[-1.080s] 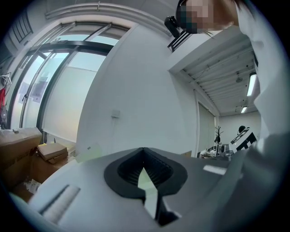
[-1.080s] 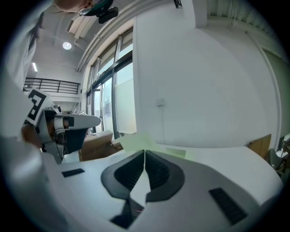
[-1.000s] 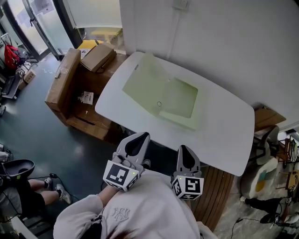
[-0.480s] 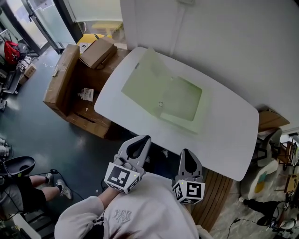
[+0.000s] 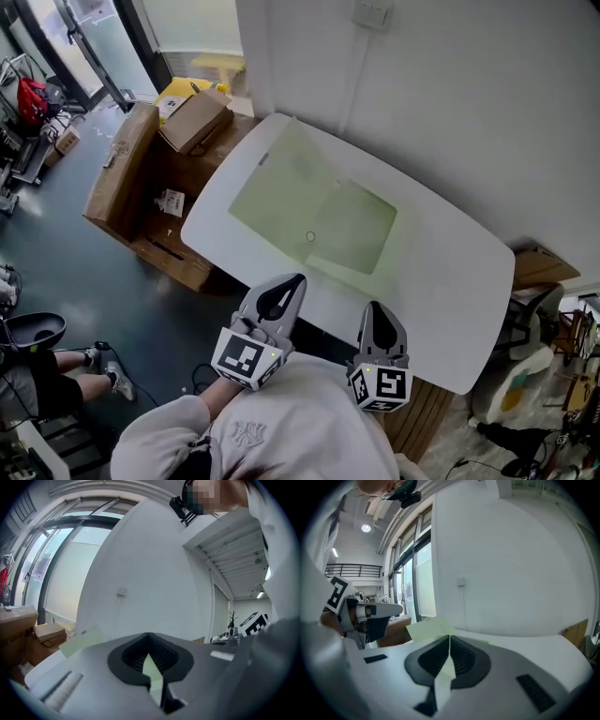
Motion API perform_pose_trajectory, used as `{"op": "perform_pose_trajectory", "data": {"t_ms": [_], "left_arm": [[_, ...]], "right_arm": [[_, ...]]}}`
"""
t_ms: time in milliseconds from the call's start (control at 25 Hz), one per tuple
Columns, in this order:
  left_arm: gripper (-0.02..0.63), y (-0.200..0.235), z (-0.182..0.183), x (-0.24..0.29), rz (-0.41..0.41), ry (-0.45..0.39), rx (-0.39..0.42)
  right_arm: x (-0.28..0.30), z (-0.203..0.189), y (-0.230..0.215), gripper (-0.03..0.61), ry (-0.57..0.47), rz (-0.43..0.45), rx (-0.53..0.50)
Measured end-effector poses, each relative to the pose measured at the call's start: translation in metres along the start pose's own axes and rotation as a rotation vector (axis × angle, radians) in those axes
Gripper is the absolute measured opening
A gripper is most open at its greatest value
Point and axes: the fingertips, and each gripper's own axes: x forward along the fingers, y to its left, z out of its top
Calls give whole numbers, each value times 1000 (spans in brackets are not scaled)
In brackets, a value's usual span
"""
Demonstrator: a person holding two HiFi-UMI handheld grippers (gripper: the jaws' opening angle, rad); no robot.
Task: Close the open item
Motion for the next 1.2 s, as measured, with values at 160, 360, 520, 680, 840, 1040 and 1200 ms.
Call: {"op": "perform_pose_trajectory", "data": {"t_ms": [160, 360, 520, 680, 840, 1040, 1200], "left_arm": [[9, -3, -4, 20, 12, 21, -24], [9, 2, -7, 34, 49, 26, -17], [9, 6, -7, 46, 84, 22, -11], [9, 10, -4, 50, 113, 14, -11], [9, 18, -8, 49, 137, 24, -11], [9, 33, -13, 48, 166, 34, -23], [9, 50, -14, 47, 174, 43, -32]], "right_arm": [[12, -4, -19, 11, 28, 5, 10], [22, -6, -35, 11, 42, 25, 23], [32, -8, -48, 11, 55, 41, 27], [39, -8, -56, 11, 67, 54, 25], [48, -8, -57, 11, 69, 66, 28], [52, -7, -57, 11, 73, 61, 26], [58, -5, -56, 11, 71, 37, 26]]}}
